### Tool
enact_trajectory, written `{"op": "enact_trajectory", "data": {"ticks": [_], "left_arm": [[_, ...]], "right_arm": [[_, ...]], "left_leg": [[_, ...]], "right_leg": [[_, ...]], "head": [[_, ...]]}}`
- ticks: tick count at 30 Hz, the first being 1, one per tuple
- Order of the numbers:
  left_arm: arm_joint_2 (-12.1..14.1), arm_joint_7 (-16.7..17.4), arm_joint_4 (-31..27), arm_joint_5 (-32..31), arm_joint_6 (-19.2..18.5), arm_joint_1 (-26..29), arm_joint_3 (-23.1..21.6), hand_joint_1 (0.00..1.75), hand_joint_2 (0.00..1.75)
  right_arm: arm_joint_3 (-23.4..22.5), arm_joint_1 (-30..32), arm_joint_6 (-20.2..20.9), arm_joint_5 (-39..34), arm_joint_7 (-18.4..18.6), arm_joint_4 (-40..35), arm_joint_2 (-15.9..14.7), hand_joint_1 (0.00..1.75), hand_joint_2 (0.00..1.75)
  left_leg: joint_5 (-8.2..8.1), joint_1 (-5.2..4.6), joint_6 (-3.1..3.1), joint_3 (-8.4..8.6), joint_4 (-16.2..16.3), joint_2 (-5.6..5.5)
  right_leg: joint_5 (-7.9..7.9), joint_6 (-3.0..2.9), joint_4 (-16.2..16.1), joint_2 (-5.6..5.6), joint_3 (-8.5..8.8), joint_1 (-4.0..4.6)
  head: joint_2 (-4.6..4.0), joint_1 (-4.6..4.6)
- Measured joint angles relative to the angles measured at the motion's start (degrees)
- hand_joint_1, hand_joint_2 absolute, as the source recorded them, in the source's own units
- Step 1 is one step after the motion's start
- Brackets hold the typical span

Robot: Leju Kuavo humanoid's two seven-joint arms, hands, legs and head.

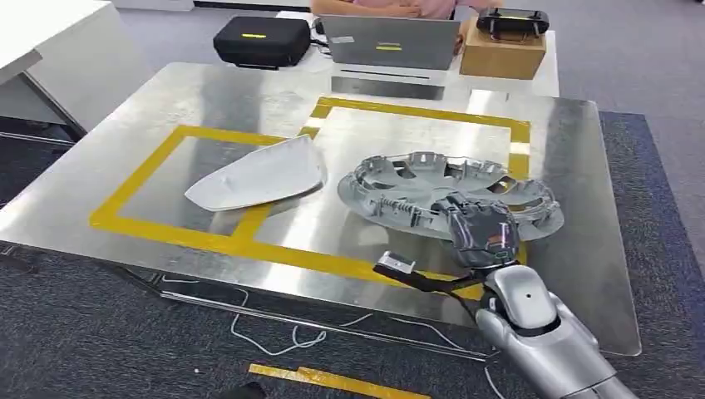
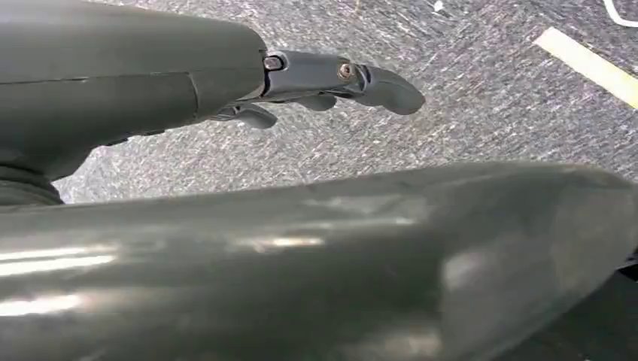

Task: Take the parts from the cabinet and place them on the table.

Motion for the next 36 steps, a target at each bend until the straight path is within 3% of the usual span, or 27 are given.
{"op": "enact_trajectory", "data": {"ticks": [19,36], "left_arm": [[0.35,0.85,0.0,1.82,0.63,-0.11,-2.05,0.0,0.0],[0.74,2.38,-0.13,2.41,1.88,-0.09,-3.76,0.0,0.0]], "right_arm": [[1.59,-0.49,1.31,-1.29,1.38,0.63,-0.55,1.75,1.75],[-0.9,2.01,1.46,-1.03,1.99,1.07,-1.7,1.75,1.75]], "left_leg": [[0.0,0.0,0.0,0.0,0.01,0.0],[-0.01,0.0,0.01,-0.01,0.01,0.0]], "right_leg": [[0.0,0.0,0.0,0.01,-0.01,0.0],[0.0,0.0,-0.01,0.0,-0.02,0.0]], "head": [[0.0,0.0],[0.0,0.0]]}}
